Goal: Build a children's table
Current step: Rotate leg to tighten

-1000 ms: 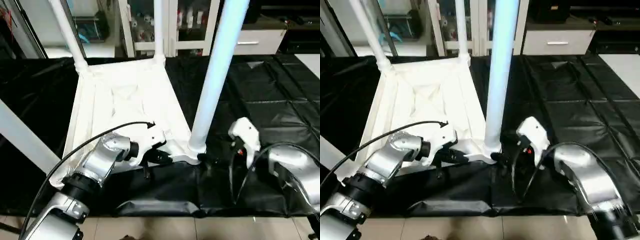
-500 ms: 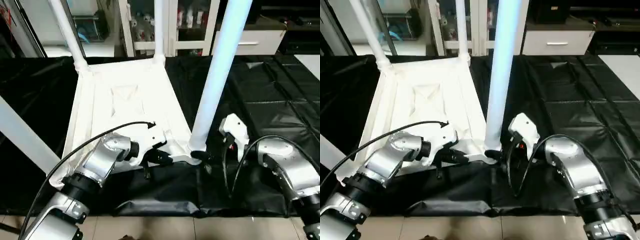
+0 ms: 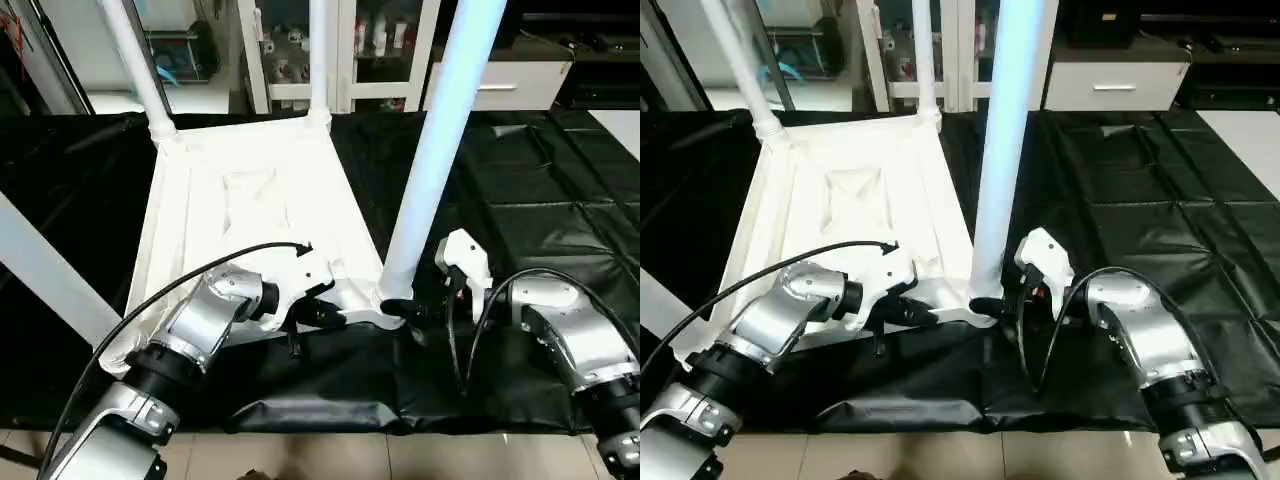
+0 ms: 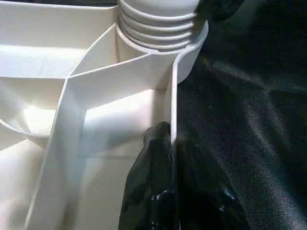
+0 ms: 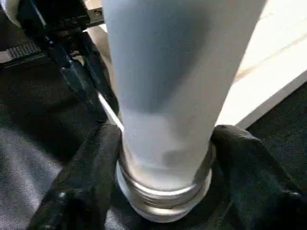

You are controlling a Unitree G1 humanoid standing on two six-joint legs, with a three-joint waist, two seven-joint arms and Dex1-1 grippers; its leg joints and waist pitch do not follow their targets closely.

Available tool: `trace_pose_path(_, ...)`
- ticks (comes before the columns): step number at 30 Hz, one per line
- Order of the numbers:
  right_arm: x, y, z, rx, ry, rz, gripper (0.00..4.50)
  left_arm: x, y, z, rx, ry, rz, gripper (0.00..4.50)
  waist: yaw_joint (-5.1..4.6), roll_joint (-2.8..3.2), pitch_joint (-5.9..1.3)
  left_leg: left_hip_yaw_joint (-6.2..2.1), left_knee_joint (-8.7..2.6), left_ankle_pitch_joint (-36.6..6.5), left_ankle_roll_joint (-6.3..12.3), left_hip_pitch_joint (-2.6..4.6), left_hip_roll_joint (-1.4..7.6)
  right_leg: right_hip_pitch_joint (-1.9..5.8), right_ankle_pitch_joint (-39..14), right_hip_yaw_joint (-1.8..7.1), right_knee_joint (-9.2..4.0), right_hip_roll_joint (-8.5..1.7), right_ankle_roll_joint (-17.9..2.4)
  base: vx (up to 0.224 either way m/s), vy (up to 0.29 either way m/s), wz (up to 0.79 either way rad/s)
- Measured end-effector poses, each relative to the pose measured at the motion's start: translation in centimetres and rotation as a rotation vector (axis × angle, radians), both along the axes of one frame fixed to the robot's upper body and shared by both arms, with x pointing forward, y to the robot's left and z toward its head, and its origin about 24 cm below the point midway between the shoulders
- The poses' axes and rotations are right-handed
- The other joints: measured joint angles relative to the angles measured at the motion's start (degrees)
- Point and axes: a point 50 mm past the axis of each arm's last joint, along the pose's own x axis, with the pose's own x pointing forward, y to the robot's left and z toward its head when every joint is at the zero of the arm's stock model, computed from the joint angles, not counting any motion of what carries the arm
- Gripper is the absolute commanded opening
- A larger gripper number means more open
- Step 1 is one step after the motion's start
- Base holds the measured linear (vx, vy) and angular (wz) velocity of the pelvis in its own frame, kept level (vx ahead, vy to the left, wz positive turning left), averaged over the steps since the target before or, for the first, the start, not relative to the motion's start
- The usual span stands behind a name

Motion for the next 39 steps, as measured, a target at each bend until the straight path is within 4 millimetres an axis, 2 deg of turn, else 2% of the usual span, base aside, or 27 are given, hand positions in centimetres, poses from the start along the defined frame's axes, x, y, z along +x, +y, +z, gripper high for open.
trace_pose_path(6,0.1,0.0,0.0,0.002,0.000,0.015,2.64,0.1,0.2,0.0,0.004,0.004,0.001,0.00,0.00,-0.04,0.01,0.00,0.00,0.00,0.00,0.00,0.00,0.00,0.00,-0.01,0.00,0.00,0.00,0.000,0.000,0.00)
trace_pose_path(18,0.3,0.0,-0.1,-0.001,0.018,0.045,2.59,0.0,0.4,0.1,0.013,0.017,-0.001,0.00,0.06,-0.85,0.03,0.00,-0.01,0.00,0.00,0.05,0.03,0.00,0.00,-0.01,0.07,0.01,0.00,0.000,0.000,0.00)
trace_pose_path(23,0.3,0.1,-0.2,0.008,0.021,0.037,2.59,0.1,0.5,0.1,0.015,0.016,0.002,0.00,0.03,-0.83,0.01,0.00,-0.01,0.00,-0.01,0.06,0.03,0.00,0.00,-0.01,0.08,0.01,0.00,0.000,0.000,0.00)
trace_pose_path(26,0.7,0.4,-0.5,0.022,0.009,-0.028,2.59,0.3,0.2,0.0,0.009,0.008,0.037,0.00,-0.27,-0.86,0.01,0.01,0.01,0.03,-0.05,0.17,0.03,0.02,0.06,0.02,0.16,0.01,-0.10,0.000,0.000,0.00)
trace_pose_path(32,1.2,0.9,-1.7,0.082,-0.023,-0.275,2.59,1.5,-1.5,-0.2,0.004,0.005,0.166,0.00,-0.76,-0.89,0.02,0.01,0.02,0.00,-0.32,0.35,0.02,0.05,0.20,0.05,0.19,0.01,-0.31,0.000,0.000,0.00)
trace_pose_path(36,1.8,1.9,-2.3,0.114,-0.051,-0.445,2.59,2.3,-2.6,-0.2,0.006,-0.004,0.254,0.00,-1.00,-0.90,-0.04,0.01,0.02,0.00,-0.33,0.38,0.01,0.06,0.20,0.06,0.18,0.01,-0.30,0.000,0.000,0.00)
trace_pose_path(39,2.7,3.3,-2.5,0.120,-0.071,-0.577,2.58,3.0,-3.3,-0.3,0.009,-0.013,0.332,0.00,-1.66,-0.93,-0.07,0.00,0.02,0.00,-0.34,0.37,0.01,0.05,0.20,0.05,0.17,0.01,-0.30,0.000,0.000,0.00)
